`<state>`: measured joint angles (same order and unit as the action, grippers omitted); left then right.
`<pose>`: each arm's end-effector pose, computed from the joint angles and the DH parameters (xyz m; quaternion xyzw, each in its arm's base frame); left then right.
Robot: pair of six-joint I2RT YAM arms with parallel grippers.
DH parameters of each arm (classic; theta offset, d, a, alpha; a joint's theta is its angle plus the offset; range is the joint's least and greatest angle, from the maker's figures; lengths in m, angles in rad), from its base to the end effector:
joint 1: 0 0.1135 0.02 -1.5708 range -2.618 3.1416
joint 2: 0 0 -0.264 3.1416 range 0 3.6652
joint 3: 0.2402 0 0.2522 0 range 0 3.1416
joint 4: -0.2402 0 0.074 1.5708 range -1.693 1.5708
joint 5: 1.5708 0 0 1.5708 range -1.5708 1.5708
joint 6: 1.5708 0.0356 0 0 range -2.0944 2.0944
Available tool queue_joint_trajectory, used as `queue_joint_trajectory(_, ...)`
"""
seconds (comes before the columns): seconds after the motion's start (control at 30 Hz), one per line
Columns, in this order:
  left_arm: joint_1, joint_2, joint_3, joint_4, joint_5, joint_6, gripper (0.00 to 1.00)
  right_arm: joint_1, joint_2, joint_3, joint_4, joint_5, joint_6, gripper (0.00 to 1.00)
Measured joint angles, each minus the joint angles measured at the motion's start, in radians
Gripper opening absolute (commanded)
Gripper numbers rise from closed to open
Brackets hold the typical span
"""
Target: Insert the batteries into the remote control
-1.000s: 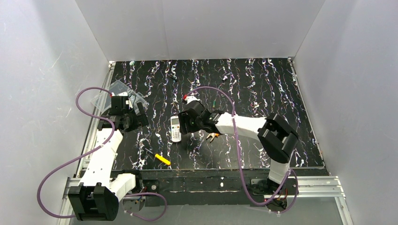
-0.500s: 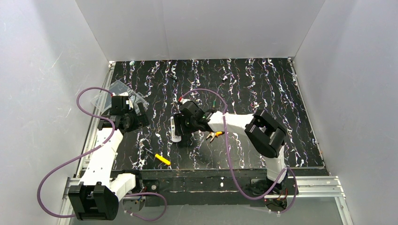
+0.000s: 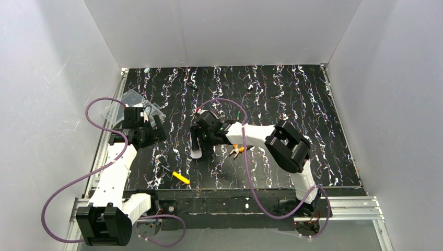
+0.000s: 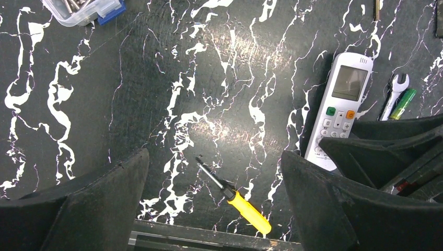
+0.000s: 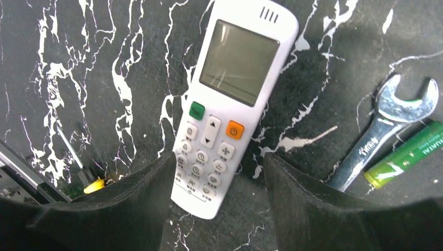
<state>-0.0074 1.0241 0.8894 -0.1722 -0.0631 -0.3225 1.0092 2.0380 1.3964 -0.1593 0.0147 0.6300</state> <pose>0.2380 0.0005 0.3325 -0.1449 0.7936 -0.0718 0.5866 0.2387 0.3784 0.1720 -0.1720 0.9107 0.2698 0.2613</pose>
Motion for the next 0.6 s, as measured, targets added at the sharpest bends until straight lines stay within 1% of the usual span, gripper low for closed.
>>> queue_joint_trajectory(0.17, 0.0, 0.0, 0.0, -0.006, 0.0, 0.0, 0.99, 0.0, 0.037, 0.06, -0.029, 0.0, 0.002, 0.69)
queue_joint_trajectory(0.3, 0.0, 0.0, 0.0, -0.007, 0.0, 0.0, 1.0, 0.0, 0.063, 0.109, -0.08, 0.0, 0.003, 0.63)
queue_joint_trajectory(0.47, 0.0, 0.0, 0.0, -0.007, -0.001, 0.0, 0.99, 0.0, 0.098, 0.168, -0.129, -0.003, 0.004, 0.49)
queue_joint_trajectory(0.57, 0.0, 0.001, 0.001, -0.009, -0.001, 0.0, 0.99, 0.001, 0.111, 0.19, -0.148, -0.009, 0.012, 0.34)
queue_joint_trajectory(0.6, 0.0, 0.001, 0.001, -0.01, -0.001, 0.0, 1.0, 0.001, 0.115, 0.197, -0.153, -0.012, 0.013, 0.32)
